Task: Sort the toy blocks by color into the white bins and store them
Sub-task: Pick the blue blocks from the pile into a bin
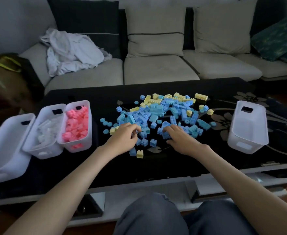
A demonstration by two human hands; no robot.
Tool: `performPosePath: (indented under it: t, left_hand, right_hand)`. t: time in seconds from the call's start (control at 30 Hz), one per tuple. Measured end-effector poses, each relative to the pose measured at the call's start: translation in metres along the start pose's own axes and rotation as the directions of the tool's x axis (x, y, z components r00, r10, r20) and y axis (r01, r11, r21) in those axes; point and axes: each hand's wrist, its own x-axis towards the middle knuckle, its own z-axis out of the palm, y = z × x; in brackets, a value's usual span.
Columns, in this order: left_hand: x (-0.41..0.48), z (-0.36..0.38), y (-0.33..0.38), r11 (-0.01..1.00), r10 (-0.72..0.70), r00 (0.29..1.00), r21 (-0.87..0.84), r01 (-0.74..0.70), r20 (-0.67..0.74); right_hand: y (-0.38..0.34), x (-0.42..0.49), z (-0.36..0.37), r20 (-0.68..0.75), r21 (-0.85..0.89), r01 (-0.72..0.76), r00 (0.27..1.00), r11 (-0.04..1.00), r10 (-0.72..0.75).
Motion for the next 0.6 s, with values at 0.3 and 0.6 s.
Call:
performPosePath:
  t: [0.3,0.6]
  left_hand:
    - [-0.005,-0.007,-0.019,1.000,0.020,0.997,0.009,-0.019,-0.072]
    - [0.044,-0.017,-0.003,0.973,-0.230,0.878,-0.123,0.197,-0.420]
  right_hand:
    - [0.000,0.015,-0.005,-0.172,-0.101,-0.126,0.979,0.987,0.107]
    - [0.011,0.016,-0.032,-0.382,0.380,-0.001,0.910,0.925,0.158]
